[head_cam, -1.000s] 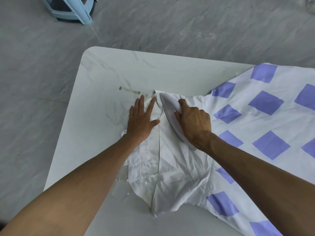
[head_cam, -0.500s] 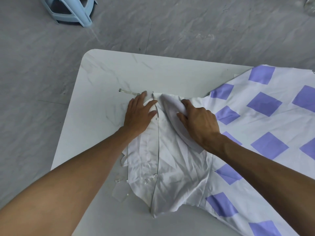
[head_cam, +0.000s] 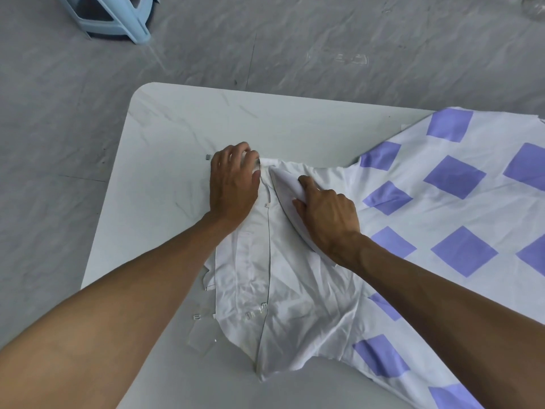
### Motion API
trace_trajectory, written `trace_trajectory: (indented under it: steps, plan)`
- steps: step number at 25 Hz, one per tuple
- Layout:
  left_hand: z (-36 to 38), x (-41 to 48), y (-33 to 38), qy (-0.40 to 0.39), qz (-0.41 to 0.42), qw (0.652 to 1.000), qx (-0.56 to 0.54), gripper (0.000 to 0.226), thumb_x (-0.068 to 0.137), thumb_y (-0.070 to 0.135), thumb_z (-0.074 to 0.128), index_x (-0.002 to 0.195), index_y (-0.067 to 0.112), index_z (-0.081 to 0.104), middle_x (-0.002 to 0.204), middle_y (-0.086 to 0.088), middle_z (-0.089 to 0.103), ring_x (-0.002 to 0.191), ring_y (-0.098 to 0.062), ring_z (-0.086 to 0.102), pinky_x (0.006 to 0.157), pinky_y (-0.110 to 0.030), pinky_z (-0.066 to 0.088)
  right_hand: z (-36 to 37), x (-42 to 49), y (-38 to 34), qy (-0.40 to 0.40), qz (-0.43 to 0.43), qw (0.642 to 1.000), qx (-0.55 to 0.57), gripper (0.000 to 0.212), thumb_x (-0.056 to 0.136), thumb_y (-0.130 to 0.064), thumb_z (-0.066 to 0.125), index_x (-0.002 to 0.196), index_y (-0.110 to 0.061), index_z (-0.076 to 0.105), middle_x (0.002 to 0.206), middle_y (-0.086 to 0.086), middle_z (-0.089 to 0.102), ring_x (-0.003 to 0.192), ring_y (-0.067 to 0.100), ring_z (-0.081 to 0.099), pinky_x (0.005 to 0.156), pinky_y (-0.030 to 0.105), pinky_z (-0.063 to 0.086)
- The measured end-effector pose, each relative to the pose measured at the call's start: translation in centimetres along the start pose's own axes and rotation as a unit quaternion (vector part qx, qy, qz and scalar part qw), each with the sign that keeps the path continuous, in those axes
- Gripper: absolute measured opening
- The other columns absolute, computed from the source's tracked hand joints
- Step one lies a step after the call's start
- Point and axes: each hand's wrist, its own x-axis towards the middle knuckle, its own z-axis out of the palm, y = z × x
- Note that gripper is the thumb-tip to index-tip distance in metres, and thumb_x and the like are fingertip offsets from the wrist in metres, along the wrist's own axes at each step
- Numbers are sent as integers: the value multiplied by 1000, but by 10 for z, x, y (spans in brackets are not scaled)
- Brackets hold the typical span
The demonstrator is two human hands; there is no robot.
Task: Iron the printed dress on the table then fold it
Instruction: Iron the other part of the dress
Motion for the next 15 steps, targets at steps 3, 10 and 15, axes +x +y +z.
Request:
trace_trajectory:
  steps: [3, 10, 15]
  plan:
    - [-4, -2, -2, -9, 16, 998, 57, 20, 88, 24, 54, 106, 19, 62, 111, -2, 55, 98, -25, 50, 88, -37, 35, -3, -4, 0, 8, 3, 1000, 15, 34, 100, -40, 35, 127, -20, 39, 89, 12, 66, 79, 36, 60, 62, 35, 36]
    - [-6, 2, -24, -108, 60, 991, -50, 38, 89, 24, 60, 126, 12, 59, 129, -5, 57, 119, -27, 50, 98, -35, 37, -5, -9, -10, -6, 30, 998, 54, 42, 101, -36, 35, 140, -22, 30, 92, 13, 64, 83, 35, 59, 63, 33, 31]
    - [0, 10, -24, -215, 116, 970, 11, 68, 96, 43, 51, 151, 9, 29, 158, -7, 26, 146, -27, 23, 117, -41, 20, 1, -8, -13, -15, 28, 999, 41, 43, 102, -33, 33, 142, -21, 28, 88, 11, 63, 67, 30, 48, 61, 33, 30]
